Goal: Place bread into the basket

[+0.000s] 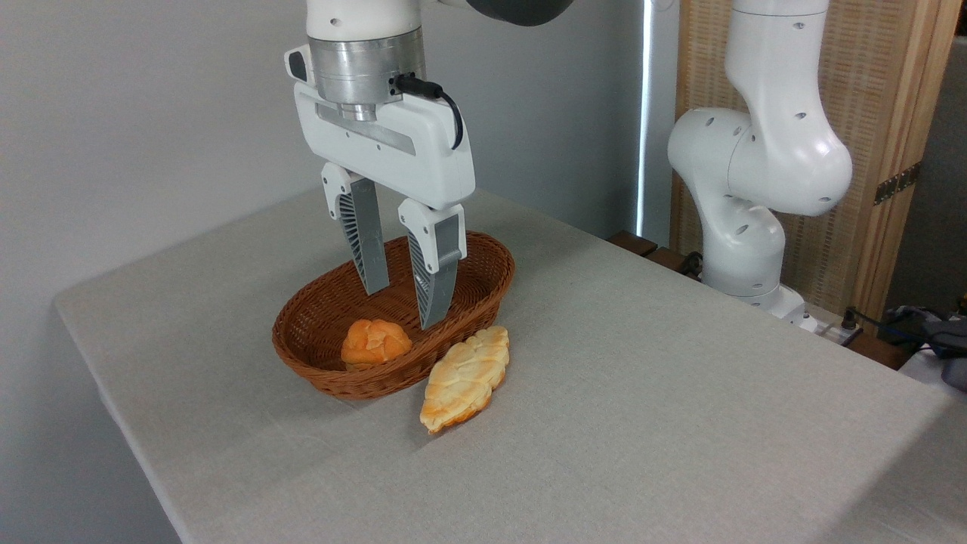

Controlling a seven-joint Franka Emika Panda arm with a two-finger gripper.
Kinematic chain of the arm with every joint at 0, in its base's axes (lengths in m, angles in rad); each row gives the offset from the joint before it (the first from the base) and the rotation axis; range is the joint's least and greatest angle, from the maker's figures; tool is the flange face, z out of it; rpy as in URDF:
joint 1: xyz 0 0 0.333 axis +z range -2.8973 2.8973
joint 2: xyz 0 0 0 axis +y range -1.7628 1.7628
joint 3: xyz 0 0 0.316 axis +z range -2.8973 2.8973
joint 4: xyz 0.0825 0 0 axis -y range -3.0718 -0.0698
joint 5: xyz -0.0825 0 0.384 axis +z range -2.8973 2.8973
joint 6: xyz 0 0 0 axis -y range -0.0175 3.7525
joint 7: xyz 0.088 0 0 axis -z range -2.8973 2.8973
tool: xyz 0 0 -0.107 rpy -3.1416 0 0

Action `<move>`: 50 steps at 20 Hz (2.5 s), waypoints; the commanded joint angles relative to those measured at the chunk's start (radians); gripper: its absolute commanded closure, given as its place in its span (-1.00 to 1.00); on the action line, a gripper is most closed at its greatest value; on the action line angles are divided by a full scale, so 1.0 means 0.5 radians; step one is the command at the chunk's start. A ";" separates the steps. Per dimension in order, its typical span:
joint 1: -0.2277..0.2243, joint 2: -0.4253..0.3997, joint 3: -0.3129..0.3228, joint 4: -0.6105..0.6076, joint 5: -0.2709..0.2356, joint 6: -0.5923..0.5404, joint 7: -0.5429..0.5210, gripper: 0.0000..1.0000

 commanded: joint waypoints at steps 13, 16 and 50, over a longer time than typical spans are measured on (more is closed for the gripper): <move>0.021 -0.007 0.001 0.020 -0.059 -0.034 0.040 -1.00; 0.021 -0.001 0.004 0.020 -0.062 -0.059 0.024 -1.00; 0.045 0.355 0.256 -0.398 -0.736 0.349 -0.003 -1.00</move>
